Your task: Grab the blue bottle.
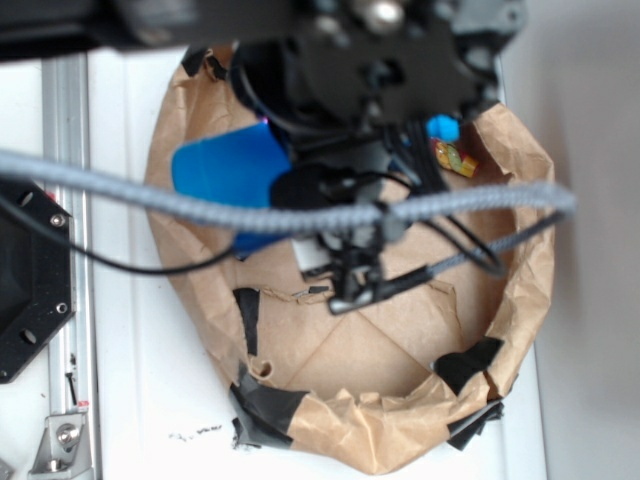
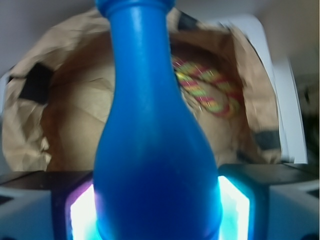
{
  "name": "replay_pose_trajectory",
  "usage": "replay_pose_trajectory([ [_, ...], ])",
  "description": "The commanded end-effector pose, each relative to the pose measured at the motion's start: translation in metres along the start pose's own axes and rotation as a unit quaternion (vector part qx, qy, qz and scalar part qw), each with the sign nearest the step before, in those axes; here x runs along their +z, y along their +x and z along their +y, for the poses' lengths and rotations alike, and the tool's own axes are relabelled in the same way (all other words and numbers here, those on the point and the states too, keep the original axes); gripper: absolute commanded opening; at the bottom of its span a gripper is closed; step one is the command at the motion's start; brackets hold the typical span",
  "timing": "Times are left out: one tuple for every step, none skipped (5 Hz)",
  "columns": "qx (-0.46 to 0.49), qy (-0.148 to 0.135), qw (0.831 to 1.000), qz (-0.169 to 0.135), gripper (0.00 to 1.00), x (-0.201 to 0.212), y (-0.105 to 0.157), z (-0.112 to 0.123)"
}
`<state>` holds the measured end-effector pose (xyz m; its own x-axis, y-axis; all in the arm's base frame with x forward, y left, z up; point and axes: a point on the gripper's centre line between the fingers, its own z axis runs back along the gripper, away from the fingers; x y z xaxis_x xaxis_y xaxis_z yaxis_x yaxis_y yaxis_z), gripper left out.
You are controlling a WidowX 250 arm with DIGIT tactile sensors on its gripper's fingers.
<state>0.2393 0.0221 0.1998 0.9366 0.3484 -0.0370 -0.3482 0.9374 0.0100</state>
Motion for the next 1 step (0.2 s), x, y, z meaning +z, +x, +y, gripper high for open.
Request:
replay_pose_trajectory([
  [0.02, -0.007, 0.999, -0.032, 0.0, 0.0026, -0.0059, -0.0097],
])
